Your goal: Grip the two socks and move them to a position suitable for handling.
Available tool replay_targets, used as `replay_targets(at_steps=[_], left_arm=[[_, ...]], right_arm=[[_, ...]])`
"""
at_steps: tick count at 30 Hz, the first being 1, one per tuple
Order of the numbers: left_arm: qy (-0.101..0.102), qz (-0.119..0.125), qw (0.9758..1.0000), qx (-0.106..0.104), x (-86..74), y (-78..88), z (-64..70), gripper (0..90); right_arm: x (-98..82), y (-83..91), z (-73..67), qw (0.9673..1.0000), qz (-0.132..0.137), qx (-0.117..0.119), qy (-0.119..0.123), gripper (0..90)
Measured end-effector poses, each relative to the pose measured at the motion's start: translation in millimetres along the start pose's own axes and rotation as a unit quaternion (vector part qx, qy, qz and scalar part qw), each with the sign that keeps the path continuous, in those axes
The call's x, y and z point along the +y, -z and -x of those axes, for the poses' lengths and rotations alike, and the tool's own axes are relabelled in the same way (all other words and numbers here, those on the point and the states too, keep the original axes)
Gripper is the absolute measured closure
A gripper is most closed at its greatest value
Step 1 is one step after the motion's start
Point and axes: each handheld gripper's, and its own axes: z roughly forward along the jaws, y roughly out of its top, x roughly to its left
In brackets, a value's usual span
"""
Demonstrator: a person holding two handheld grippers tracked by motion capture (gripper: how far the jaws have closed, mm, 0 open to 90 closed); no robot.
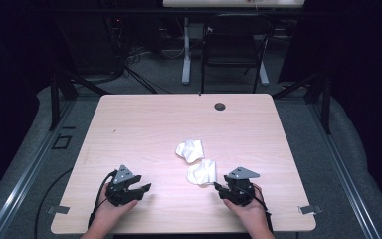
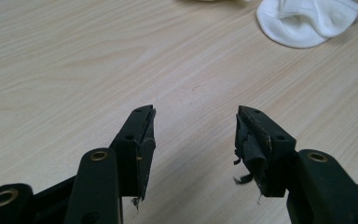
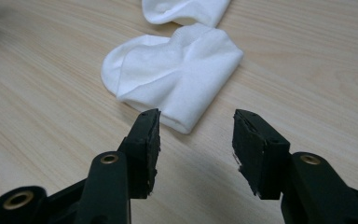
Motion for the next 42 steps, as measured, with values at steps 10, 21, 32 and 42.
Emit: replay_targets(at_steps=[10, 21, 32, 42], left_arm=[[0.030, 0.017, 0.9993, -0.016, 0.5, 6.6, -7.9, 49.7], [0.037, 0.022, 0.9989, -0.019, 0.8, 8.5, -9.0, 49.9], [0.040, 0.019, 0.9988, -0.022, 1.2, 8.0, -9.0, 49.8], [0.042, 0.019, 0.9987, -0.023, 1.1, 7.7, -9.2, 49.6]], right_arm=[[-3.1, -4.8, 2.0, 0.9999, -0.013, -0.004, -0.003, 56.1], [-1.9, -5.7, 3.3, 0.9999, -0.012, -0.002, -0.005, 57.7], [13.3, -1.3, 12.3, 0.9996, -0.014, -0.014, -0.020, 57.2], [29.4, -6.9, 11.2, 0.9998, -0.013, -0.011, -0.005, 56.7]])
